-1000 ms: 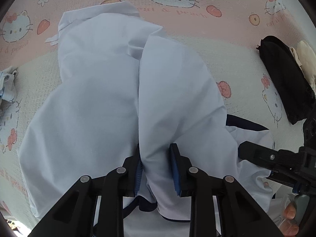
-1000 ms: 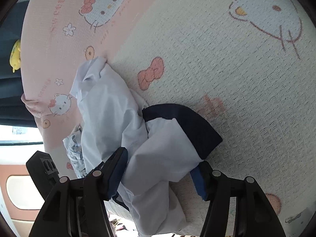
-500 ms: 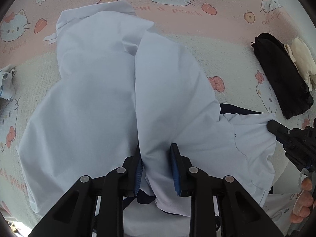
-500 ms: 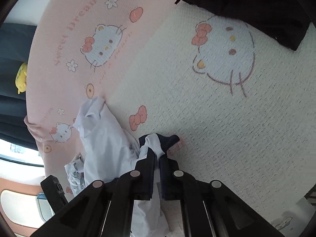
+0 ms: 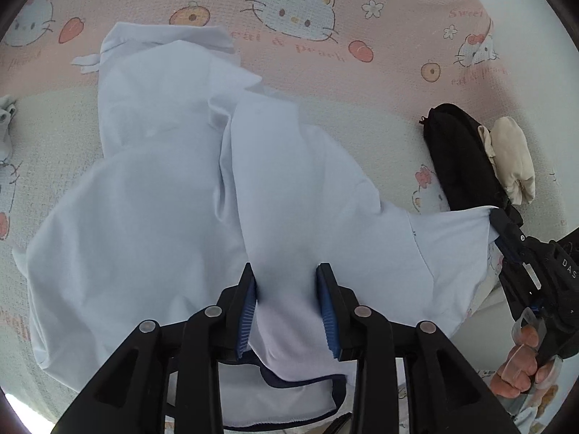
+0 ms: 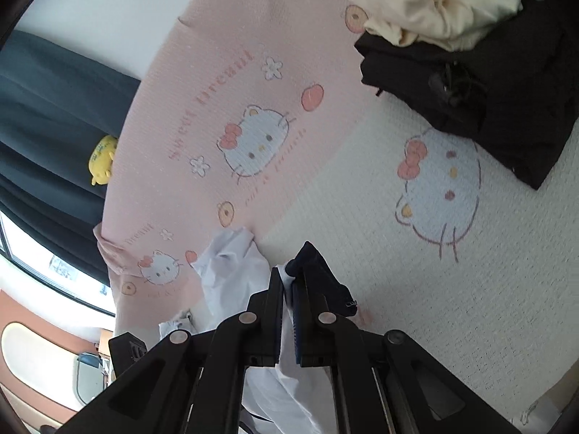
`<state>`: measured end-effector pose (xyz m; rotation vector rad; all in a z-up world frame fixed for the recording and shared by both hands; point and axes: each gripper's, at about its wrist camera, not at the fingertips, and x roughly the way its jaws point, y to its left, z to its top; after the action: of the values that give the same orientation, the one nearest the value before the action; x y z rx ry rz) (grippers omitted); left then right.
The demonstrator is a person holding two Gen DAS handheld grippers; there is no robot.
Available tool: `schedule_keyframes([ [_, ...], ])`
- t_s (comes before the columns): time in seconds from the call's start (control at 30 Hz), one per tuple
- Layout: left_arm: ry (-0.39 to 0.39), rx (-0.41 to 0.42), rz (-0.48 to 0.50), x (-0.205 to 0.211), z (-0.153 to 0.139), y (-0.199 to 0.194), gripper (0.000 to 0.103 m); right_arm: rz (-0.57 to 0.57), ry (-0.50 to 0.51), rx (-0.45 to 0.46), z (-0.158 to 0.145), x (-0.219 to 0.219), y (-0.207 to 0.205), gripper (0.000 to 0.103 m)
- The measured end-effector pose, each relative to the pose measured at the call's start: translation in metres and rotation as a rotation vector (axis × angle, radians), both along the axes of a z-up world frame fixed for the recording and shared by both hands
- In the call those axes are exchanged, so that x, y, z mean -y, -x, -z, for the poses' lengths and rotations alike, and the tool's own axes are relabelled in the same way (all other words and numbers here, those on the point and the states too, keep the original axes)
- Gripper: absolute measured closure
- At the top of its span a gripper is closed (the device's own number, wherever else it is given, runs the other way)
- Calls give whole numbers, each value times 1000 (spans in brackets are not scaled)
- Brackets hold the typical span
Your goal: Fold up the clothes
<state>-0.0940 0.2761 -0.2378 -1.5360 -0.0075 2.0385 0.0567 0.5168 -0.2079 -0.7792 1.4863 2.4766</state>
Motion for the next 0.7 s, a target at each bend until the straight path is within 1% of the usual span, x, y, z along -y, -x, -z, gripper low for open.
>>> schedule_keyframes([
  [0.07,9,-34,17,-8,-5,-4,71,27,-4,11,-1,-4,-1,101],
  [0.1,16,-53,29,-13,-7,-6,71,28,9,11,0,-7,-2,101],
  [0.2,52,-93,70,-29,-10,-11,71,48,16,22,2,-16,-14,101],
  [0.27,52,-92,88,-40,-9,-12,71,65,3,20,1,-22,-19,101],
  [0.37,48,-73,110,-41,-8,-17,71,91,-3,3,-3,-32,-28,101],
  [0.5,62,-77,146,-47,-2,-23,71,119,-16,40,-1,-39,-32,101],
  [0.57,70,-77,150,-48,3,-23,71,123,-40,87,2,-41,-29,101],
  [0.63,93,-84,142,-50,9,-22,71,92,-77,168,8,-40,-20,100],
  [0.7,122,-92,133,-51,15,-22,71,67,-128,270,14,-34,-11,99],
])
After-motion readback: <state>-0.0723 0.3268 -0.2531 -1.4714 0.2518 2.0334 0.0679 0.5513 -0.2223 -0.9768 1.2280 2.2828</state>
